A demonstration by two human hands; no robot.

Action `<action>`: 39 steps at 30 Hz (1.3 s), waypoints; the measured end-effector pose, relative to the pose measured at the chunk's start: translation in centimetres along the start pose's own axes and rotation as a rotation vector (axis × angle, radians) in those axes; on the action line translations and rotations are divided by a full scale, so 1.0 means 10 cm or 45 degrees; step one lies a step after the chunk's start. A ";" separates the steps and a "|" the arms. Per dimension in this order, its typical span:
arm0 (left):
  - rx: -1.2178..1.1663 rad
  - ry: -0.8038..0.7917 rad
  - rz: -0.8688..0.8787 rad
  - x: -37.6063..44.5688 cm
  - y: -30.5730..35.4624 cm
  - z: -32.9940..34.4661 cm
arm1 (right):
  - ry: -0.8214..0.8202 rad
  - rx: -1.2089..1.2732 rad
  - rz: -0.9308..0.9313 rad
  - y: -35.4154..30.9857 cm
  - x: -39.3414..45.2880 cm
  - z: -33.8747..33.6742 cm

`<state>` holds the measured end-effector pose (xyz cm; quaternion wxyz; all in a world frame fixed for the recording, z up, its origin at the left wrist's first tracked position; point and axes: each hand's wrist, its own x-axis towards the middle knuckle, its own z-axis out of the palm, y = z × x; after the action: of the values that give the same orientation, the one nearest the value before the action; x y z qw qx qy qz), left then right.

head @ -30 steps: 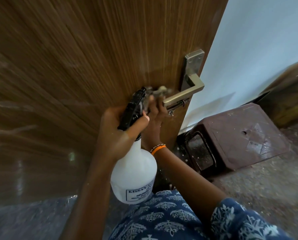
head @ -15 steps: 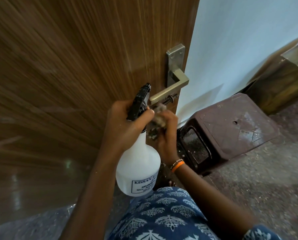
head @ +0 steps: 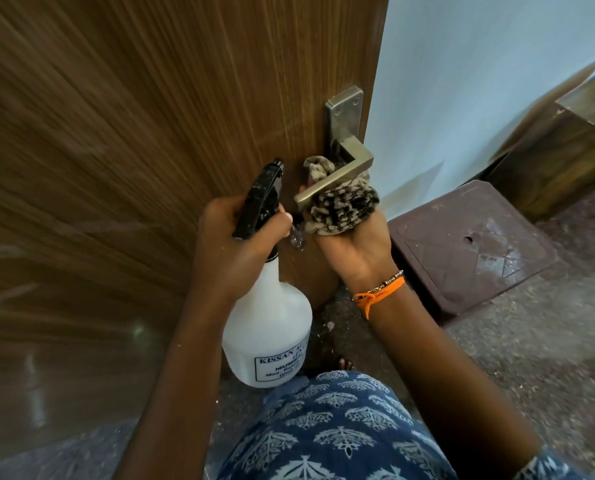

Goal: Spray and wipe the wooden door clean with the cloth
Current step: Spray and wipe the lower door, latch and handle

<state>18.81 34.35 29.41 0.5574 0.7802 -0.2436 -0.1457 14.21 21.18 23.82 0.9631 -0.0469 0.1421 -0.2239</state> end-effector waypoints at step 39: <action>0.061 -0.103 -0.011 0.21 0.04 0.19 | -0.088 -2.587 -1.722 -0.50 0.16 -0.11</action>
<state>19.51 31.58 29.19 0.5275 0.7879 -0.2660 -0.1737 13.20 15.93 23.15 0.1809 -0.8487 0.1737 -0.4656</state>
